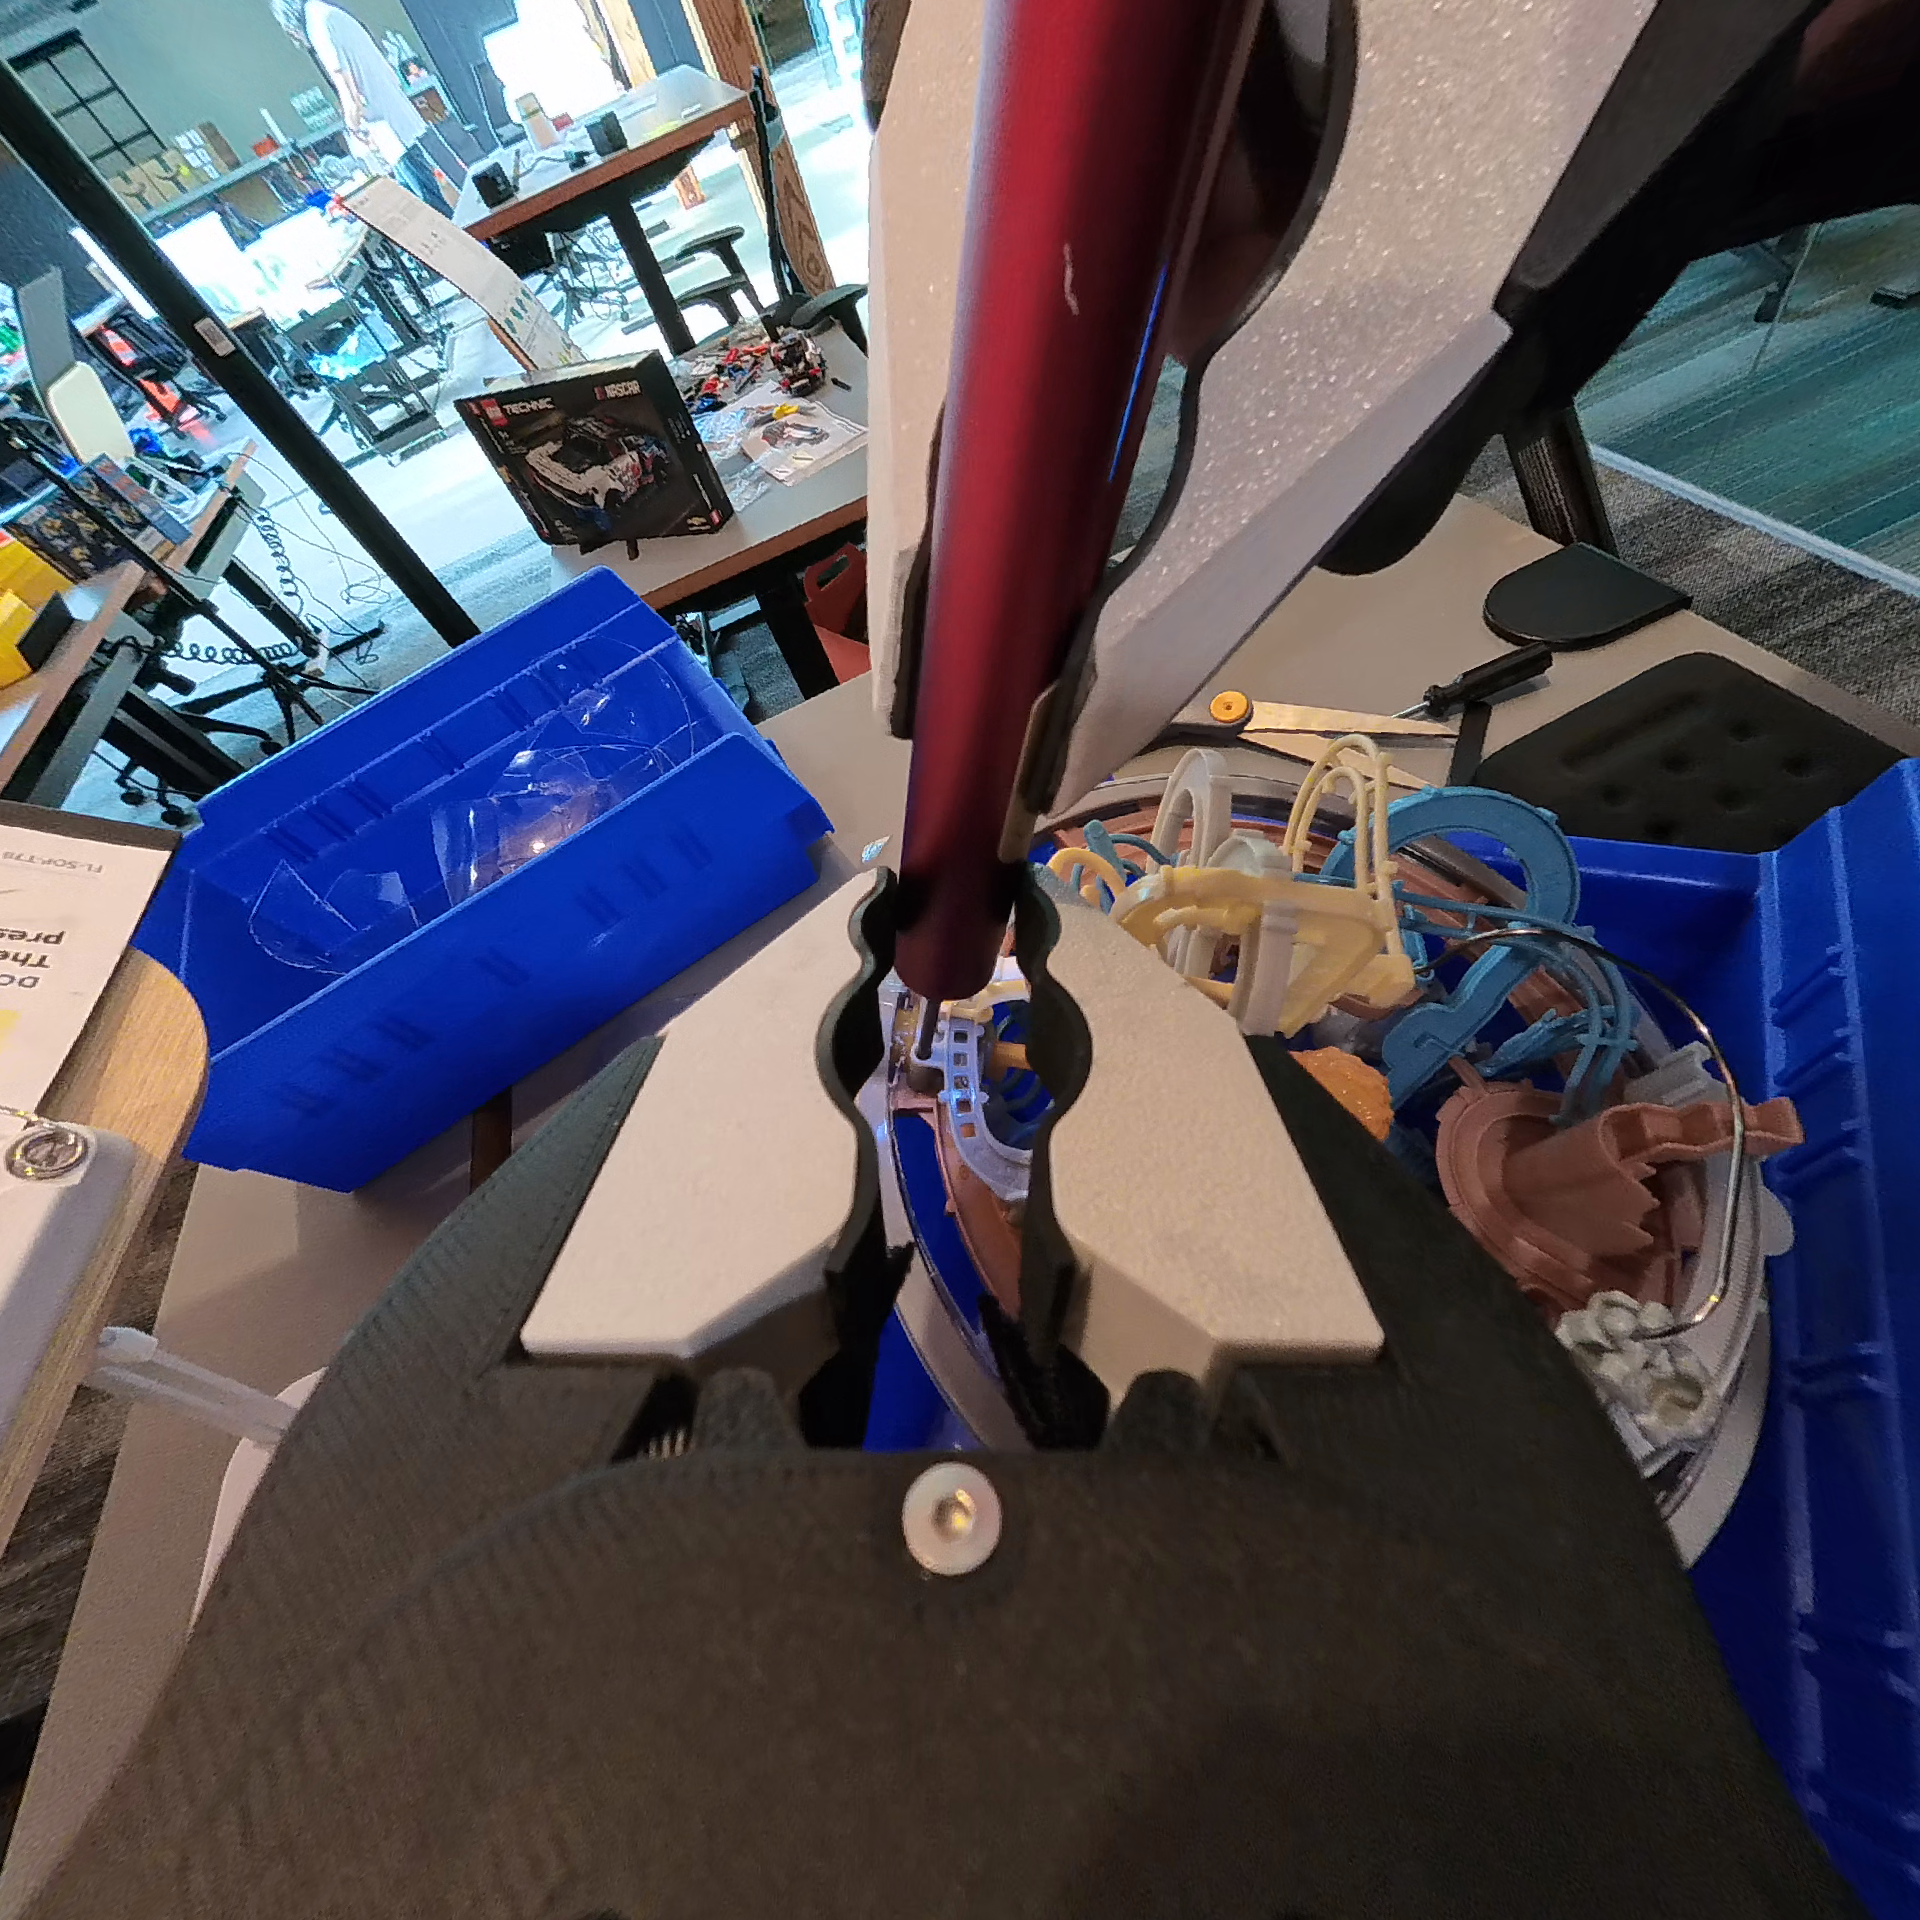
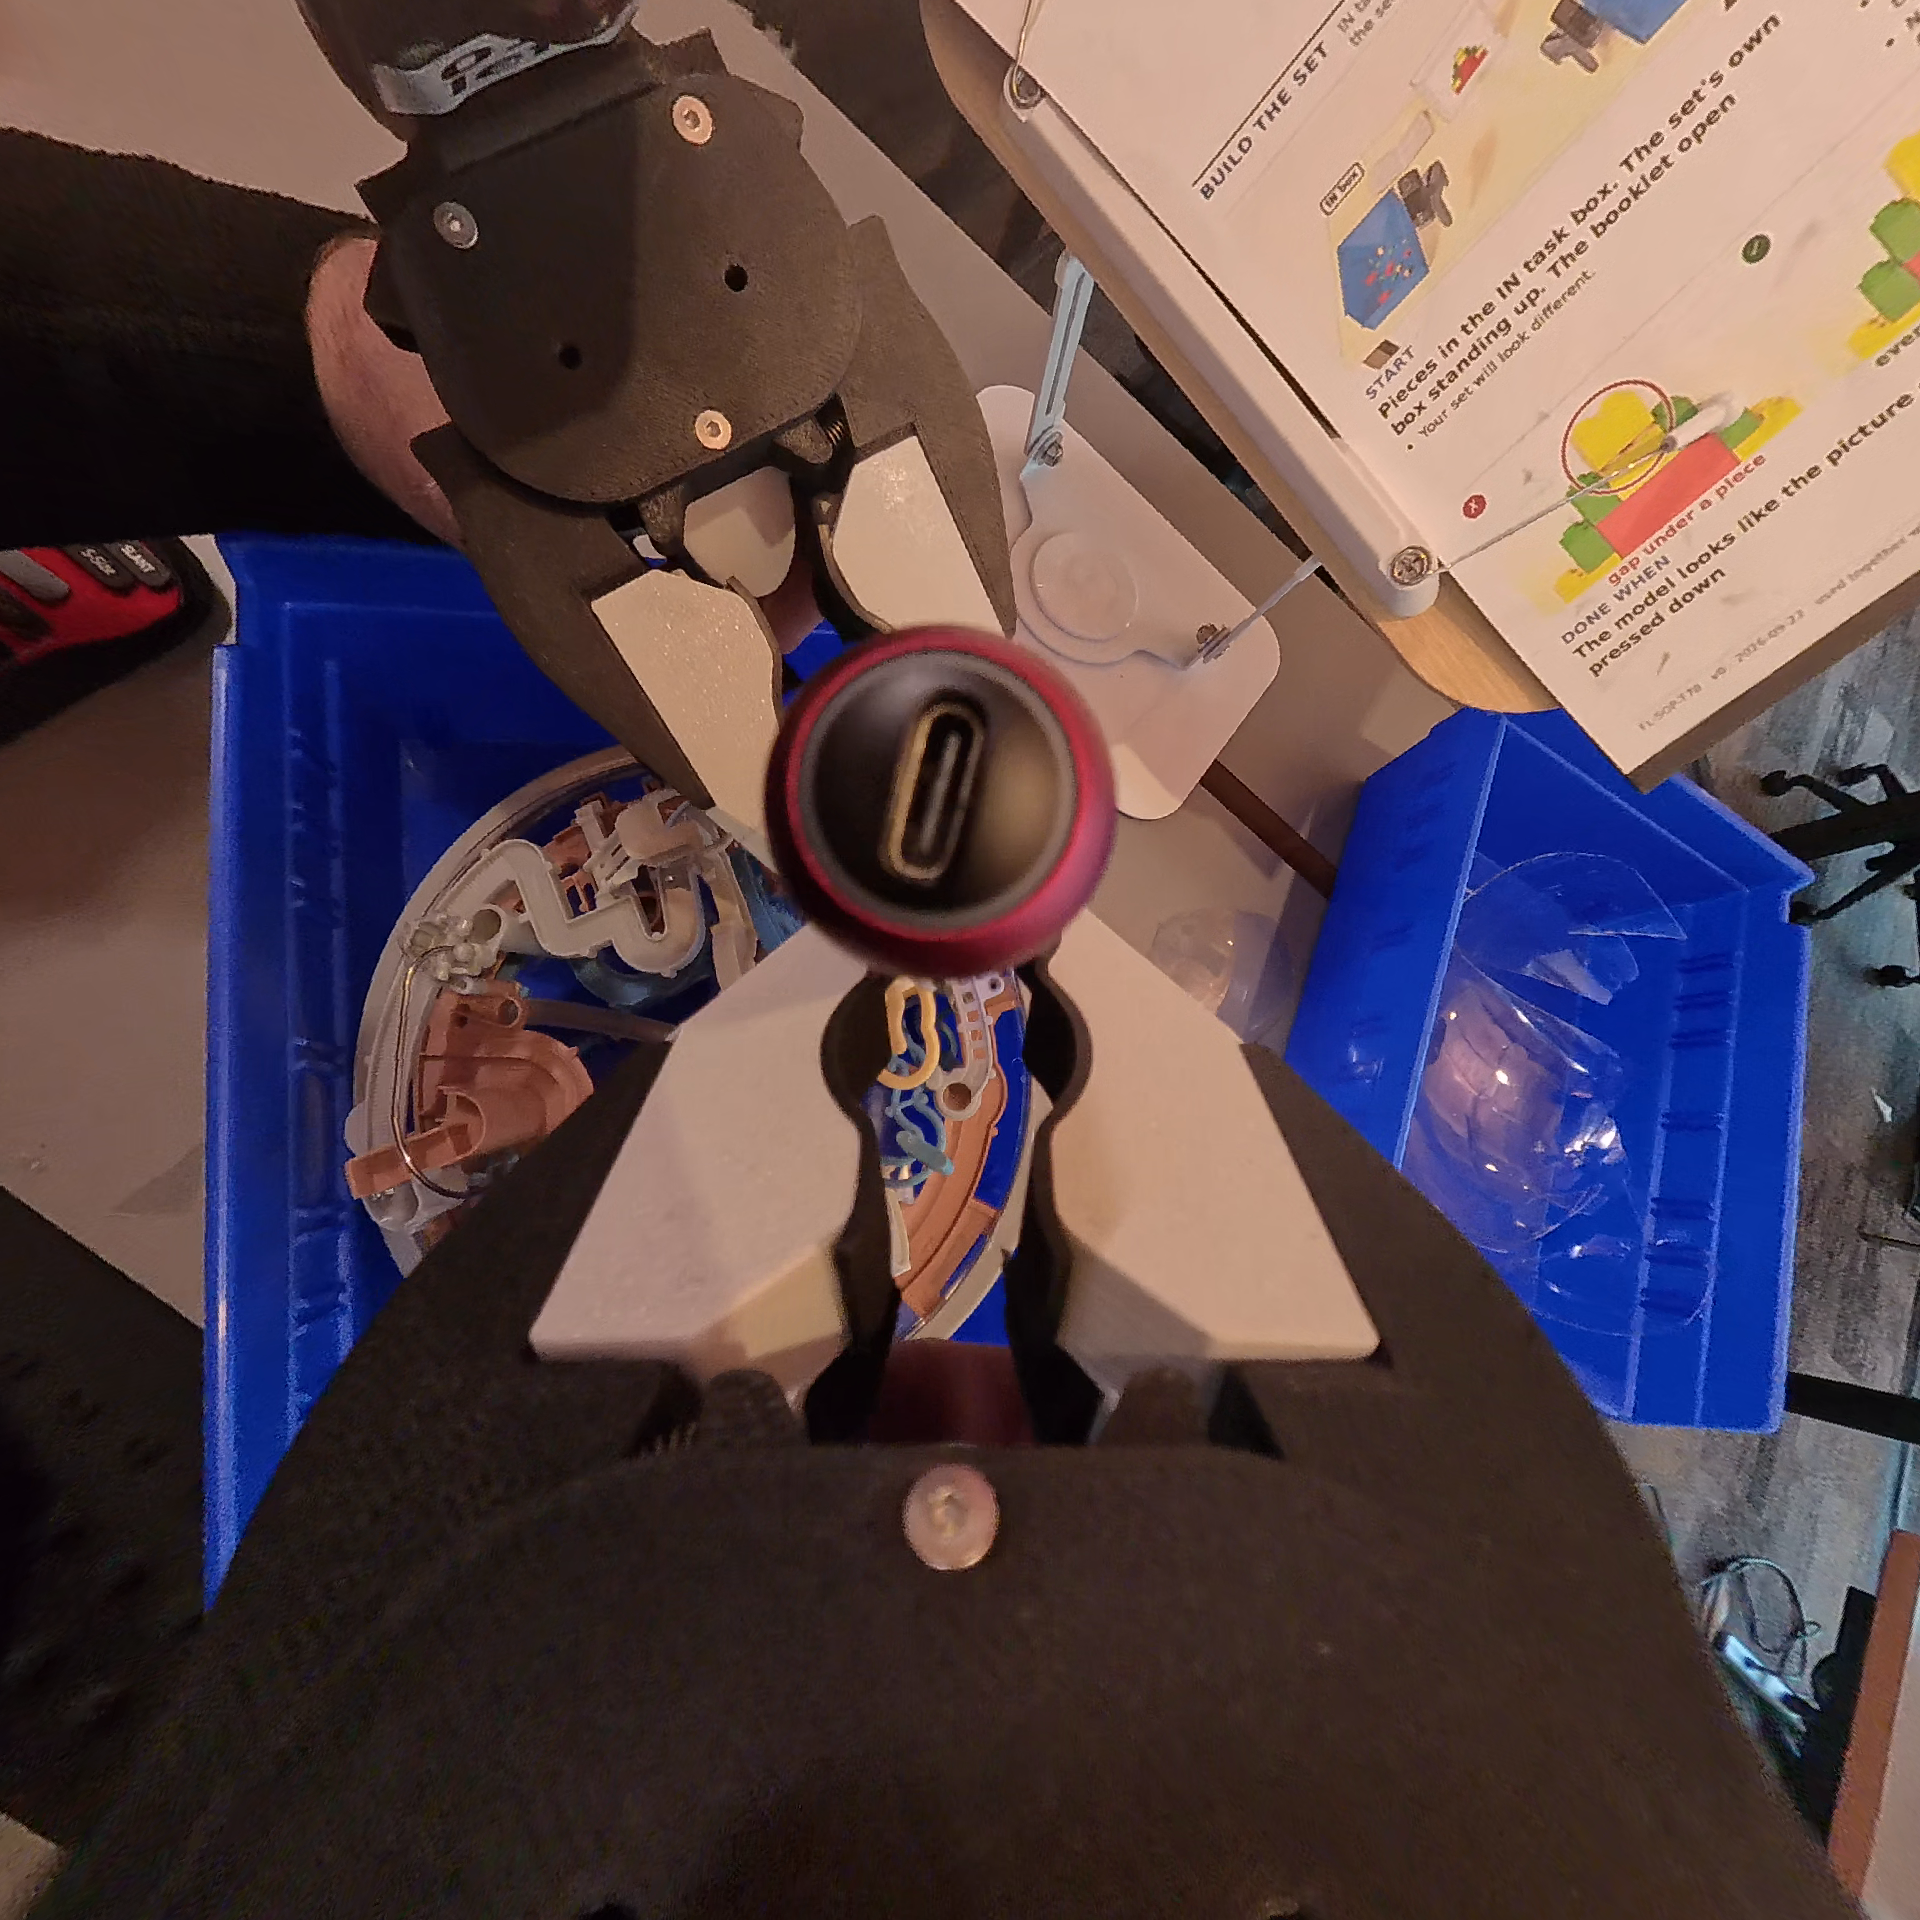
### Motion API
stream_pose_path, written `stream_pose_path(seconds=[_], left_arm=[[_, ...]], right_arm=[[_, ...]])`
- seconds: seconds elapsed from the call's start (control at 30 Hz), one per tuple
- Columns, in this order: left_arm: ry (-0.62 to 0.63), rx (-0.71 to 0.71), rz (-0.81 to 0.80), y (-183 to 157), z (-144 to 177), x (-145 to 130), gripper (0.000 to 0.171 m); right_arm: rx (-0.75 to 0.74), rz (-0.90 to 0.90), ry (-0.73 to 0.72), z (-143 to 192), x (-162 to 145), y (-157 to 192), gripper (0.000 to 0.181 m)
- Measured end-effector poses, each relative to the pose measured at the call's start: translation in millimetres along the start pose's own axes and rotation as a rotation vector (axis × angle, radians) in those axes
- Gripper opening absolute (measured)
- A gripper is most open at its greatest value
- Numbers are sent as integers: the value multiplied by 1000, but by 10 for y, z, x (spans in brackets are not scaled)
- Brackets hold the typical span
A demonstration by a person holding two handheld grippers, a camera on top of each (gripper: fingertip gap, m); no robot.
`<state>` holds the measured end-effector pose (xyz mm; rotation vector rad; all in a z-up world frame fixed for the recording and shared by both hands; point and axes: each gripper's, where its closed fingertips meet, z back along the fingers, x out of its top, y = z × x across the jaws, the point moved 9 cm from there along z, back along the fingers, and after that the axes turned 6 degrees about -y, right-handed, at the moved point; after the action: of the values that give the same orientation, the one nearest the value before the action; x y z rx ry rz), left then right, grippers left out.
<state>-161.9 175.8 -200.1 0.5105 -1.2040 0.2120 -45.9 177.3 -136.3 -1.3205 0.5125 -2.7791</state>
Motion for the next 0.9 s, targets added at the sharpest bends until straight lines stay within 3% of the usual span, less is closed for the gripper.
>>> stream_pose_path(seconds=[0.33,0.47,0.57,0.9], left_arm=[[-19,9,6,-9,1,-13,21],[-30,11,12,-14,-14,-8,20],[-29,8,4,-23,-21,-8,20],[-35,15,11,-17,-25,-9,20]], right_arm=[[-5,7,-26,-5,-9,13,19],[0,-10,-25,-38,-38,23,29],[-10,-19,-30,-44,-51,7,19],[-7,-80,-59,-39,-65,-24,19]])
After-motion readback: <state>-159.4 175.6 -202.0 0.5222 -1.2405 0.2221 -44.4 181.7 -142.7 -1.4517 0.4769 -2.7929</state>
